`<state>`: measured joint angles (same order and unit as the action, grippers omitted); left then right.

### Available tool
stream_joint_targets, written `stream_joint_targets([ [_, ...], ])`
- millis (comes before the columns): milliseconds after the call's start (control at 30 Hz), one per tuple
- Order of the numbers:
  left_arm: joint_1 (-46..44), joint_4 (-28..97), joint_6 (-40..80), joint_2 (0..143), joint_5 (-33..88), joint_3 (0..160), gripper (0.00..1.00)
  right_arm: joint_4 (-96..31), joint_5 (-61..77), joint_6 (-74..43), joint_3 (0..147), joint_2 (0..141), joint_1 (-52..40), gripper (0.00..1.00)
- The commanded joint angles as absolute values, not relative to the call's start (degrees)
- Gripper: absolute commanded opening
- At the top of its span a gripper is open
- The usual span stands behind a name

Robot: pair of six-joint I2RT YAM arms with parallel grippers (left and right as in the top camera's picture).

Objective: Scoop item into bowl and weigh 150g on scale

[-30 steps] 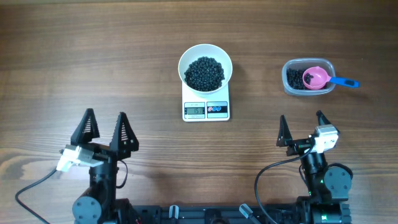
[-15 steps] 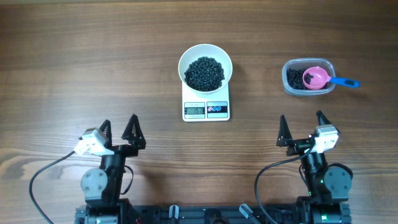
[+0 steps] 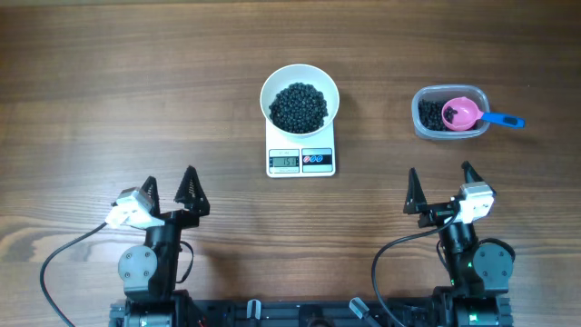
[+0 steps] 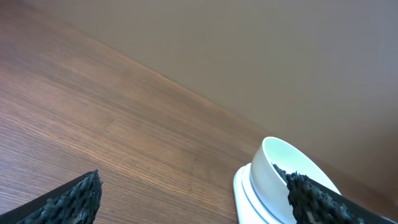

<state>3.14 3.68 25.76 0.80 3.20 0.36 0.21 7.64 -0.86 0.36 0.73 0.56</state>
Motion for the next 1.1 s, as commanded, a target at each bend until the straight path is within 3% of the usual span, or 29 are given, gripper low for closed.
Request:
stream_joint_targets([
  [0, 3.7, 4.4, 19.6, 0.2, 1.4, 0.3, 1.0, 0.4, 7.0, -1.5, 0.3, 0.2, 0.8, 1.0],
  [367, 3.6, 4.6, 19.2, 0.2, 1.7, 0.3, 1.0, 0.4, 7.0, -1.5, 0.3, 0.2, 0.8, 1.0],
  [533, 3.7, 4.5, 8.8, 0.2, 1.2, 0.3, 1.0, 0.4, 7.0, -1.5, 0.3, 0.2, 0.8, 1.0],
  [1067, 3.7, 4.4, 9.4, 0.2, 1.4, 0.3, 1.0, 0.4, 7.0, -1.5, 0.3, 0.2, 0.8, 0.99],
])
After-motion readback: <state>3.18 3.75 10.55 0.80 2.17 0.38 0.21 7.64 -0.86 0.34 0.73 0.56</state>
